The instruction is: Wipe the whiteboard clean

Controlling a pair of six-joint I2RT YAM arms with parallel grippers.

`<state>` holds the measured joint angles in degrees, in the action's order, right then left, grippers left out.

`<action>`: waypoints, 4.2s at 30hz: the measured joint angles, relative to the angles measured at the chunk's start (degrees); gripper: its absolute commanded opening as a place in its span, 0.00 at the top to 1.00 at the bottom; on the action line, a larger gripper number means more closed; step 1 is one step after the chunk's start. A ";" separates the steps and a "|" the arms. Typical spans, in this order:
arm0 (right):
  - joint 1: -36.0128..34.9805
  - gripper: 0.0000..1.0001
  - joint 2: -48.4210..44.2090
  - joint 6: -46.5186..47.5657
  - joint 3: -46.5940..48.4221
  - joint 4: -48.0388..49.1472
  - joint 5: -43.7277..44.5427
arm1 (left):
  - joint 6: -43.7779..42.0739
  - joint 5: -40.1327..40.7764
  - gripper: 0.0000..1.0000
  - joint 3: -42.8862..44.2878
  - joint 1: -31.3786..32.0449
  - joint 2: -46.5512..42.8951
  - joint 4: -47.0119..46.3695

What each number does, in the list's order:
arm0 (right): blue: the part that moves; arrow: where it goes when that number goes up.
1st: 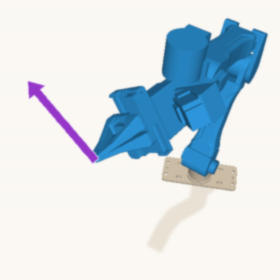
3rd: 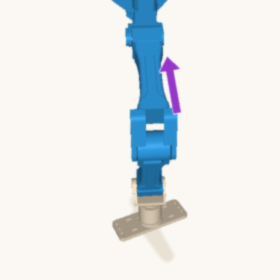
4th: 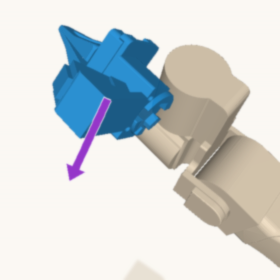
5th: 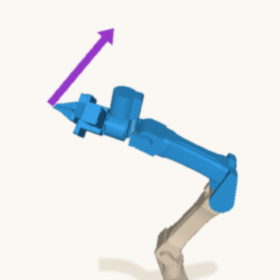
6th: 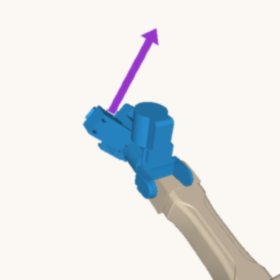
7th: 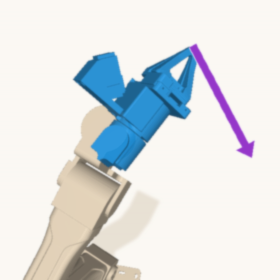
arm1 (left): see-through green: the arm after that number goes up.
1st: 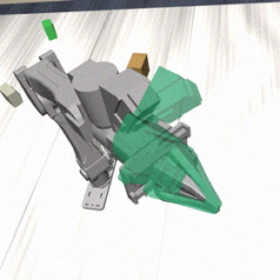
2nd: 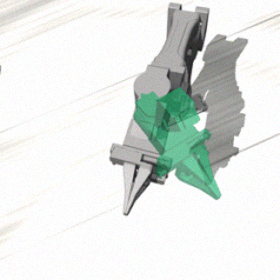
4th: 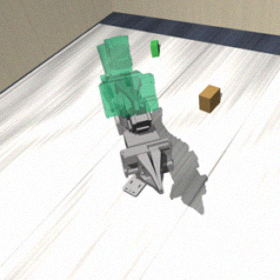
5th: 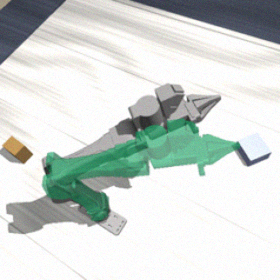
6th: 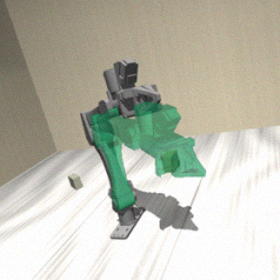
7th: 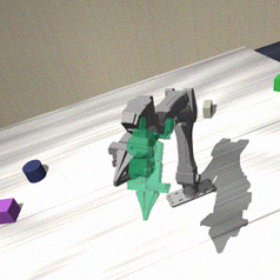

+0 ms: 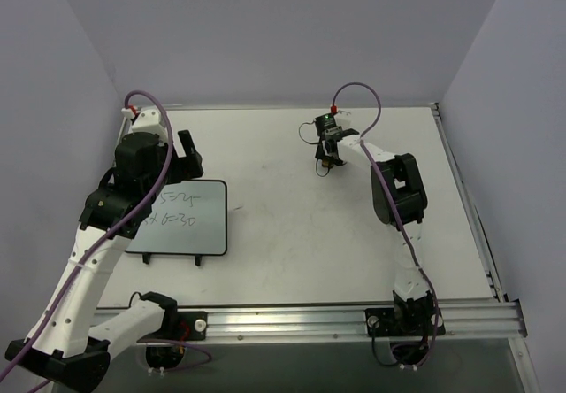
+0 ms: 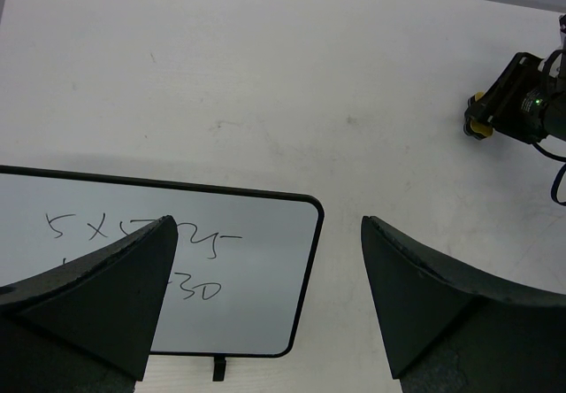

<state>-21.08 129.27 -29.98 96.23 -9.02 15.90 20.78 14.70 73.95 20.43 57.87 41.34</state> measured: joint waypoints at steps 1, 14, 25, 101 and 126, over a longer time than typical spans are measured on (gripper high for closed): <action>0.00 0.64 0.00 0.00 0.00 0.00 0.00 | 0.00 -0.02 0.06 0.00 -0.04 0.00 0.00; 0.00 0.53 0.00 0.48 1.18 -1.18 0.44 | 0.00 -0.37 0.06 0.00 -0.37 0.00 0.00; 0.00 0.60 0.00 0.66 1.40 -1.51 0.57 | 0.00 -0.39 0.06 0.00 -0.50 0.00 0.00; -48.09 0.96 -17.40 13.05 -7.61 5.62 2.51 | 34.91 -10.23 0.06 -38.97 -52.43 -0.28 -29.24; -52.87 0.97 -10.29 16.65 -5.05 7.50 11.43 | 37.97 -16.09 0.05 -43.78 -55.91 7.91 -40.48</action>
<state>-73.95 118.98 -13.32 91.18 -1.52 27.33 58.74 -1.39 30.17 -35.48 65.78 0.86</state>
